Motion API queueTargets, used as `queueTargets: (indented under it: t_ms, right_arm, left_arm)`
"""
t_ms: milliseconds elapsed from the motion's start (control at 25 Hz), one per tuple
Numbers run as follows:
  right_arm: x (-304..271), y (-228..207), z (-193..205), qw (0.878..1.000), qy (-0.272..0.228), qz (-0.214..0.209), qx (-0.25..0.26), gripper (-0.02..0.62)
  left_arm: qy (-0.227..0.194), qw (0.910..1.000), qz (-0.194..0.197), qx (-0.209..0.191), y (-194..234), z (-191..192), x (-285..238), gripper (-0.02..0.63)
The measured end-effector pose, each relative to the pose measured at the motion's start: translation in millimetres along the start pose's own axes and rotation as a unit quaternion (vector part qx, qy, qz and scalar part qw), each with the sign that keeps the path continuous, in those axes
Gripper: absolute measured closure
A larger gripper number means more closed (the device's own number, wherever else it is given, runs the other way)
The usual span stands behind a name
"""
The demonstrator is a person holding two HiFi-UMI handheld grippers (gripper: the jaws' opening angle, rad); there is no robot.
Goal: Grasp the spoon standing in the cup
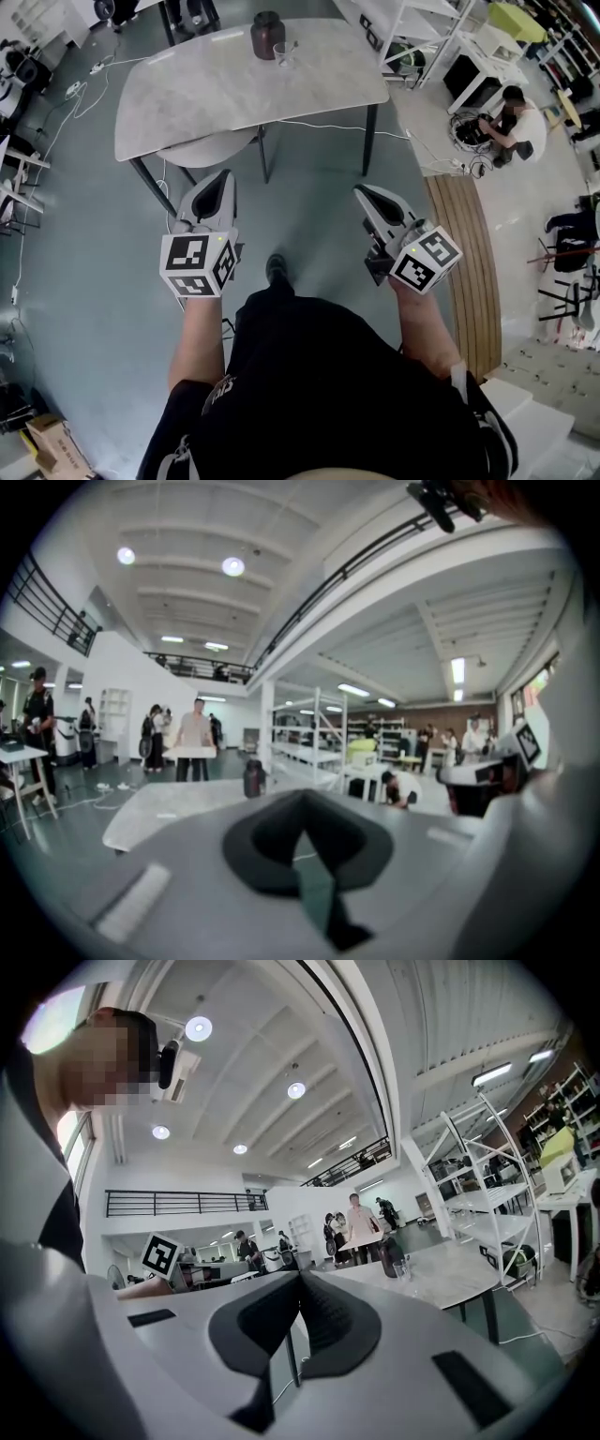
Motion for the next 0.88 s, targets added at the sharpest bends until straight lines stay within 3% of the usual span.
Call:
queueTargets:
  t_ms: [560,880]
  right_arm:
    - [-136,-34,-20,1.0,0.021,-0.006,-0.005,0.601]
    - [-180,-47,-23,0.999,0.023,0.026,-0.008,0.601]
  left_arm:
    - [0.023,0.9996,0.004,0.018,110,14,-84,0.598]
    - [0.01,0.9996,0.02,0.015,165,6,-124,0.598]
Point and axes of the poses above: the fingertips, and each gripper's own axes: x backward along the fingers, y to its left, z out of its underside, the point moved 6 cm from there along x, backward along the fingers, and after that the axes turned 8 degrees about -x, right-handed, at the moved point
